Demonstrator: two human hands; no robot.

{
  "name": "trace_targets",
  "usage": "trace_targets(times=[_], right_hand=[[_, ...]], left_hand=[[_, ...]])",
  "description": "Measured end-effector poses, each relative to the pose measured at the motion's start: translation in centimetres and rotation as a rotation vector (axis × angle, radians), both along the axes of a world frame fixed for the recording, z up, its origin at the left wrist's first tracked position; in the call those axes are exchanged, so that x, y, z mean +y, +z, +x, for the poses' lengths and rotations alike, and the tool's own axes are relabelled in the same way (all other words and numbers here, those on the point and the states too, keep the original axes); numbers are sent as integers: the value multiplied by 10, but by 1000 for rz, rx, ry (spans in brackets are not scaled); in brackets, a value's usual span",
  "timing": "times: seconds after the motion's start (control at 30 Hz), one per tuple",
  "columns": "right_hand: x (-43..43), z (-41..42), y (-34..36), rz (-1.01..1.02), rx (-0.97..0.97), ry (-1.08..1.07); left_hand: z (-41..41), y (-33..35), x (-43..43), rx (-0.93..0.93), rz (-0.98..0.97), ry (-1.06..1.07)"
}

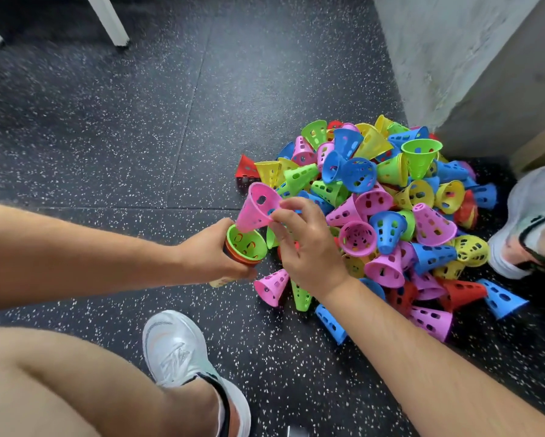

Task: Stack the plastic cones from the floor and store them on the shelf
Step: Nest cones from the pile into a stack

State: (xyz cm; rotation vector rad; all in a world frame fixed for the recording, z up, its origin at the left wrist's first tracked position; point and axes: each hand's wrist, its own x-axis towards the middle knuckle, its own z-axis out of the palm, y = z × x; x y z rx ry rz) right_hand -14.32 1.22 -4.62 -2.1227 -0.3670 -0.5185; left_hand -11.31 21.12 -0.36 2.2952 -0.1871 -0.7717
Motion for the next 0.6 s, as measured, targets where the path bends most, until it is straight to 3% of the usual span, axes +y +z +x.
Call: trace_targets(times=[0.1,0.27,0.4,0.5,0.6], right_hand=[[5,-8,-8,-36,13,107],[-13,-5,-18,-142,-8,102],[-11,1,-27,-287,-7,212],[-4,-4,-31,-117,180,298],[-2,-2,-39,90,437,196]], left_hand=[[-1,-4,1,27,-76,32],[3,-13,10,21,101,79],[6,-16,8,16,89,45],[9,-19,6,28,75,56],[10,-22,7,36,121,28]])
